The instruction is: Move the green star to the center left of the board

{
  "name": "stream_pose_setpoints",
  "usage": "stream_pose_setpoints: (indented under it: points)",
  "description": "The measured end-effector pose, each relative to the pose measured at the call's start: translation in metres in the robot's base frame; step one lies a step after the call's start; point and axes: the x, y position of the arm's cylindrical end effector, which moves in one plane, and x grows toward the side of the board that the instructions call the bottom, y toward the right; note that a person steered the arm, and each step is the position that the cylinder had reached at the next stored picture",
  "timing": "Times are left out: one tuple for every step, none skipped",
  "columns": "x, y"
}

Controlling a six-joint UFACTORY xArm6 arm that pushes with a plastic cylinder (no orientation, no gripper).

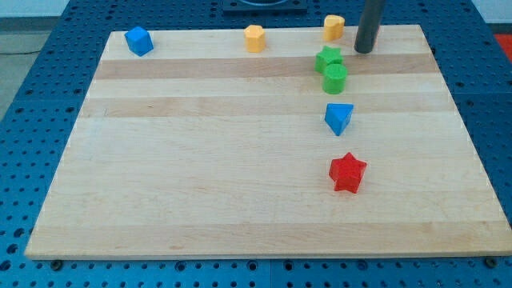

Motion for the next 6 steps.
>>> stream_pose_setpoints:
  points:
    - [0.015, 0.0]
    - [0.015, -0.012]
    - [0.015, -0.042]
    - [0.021, -0.059]
    - [0.041, -0.073]
    - [0.057, -0.099]
